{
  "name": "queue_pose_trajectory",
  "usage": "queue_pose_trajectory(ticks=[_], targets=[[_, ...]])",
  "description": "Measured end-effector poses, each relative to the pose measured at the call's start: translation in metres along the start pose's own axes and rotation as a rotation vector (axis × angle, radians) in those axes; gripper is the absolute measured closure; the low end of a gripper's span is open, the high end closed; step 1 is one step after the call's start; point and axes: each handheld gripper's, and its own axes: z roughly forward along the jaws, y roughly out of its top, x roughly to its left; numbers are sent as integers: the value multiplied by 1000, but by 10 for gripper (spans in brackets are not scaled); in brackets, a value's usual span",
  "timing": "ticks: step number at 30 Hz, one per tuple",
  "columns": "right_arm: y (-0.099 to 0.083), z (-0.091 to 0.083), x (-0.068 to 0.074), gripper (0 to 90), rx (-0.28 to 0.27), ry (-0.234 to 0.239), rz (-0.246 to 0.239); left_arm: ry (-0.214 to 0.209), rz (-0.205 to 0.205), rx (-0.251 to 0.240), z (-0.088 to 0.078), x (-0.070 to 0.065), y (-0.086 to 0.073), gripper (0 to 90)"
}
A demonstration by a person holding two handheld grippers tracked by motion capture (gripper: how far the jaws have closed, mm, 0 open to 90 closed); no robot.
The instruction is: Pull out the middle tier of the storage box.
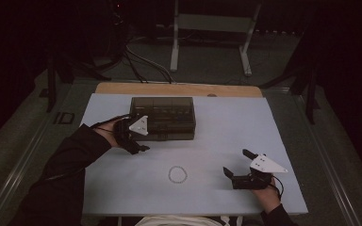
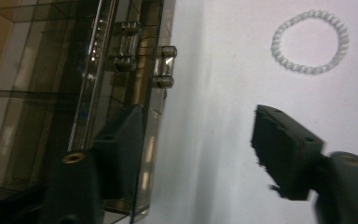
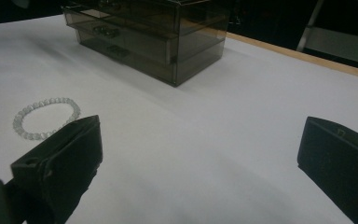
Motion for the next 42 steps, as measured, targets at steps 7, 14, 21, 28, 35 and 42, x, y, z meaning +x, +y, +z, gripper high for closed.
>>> queue_pose_trajectory(ticks=[7, 14, 21, 28, 35, 42], targets=[[0, 0, 0, 0, 0, 0, 2, 22, 24, 58, 7, 9, 0, 530], [0, 0, -1, 0, -1, 2, 5, 34, 87, 101, 15, 13, 3, 649], [0, -1, -1, 0, -2, 2, 5, 26, 125, 183, 26, 18, 6, 728], [0, -1, -1, 0, -2, 2, 6, 46, 120, 229, 34, 21, 7, 760], [0, -1, -1, 0, -2, 2, 7, 24, 117, 246, 39, 25, 9, 808], [0, -1, -1, 0, -2, 3, 7, -8, 102, 262, 43, 28, 10, 845]])
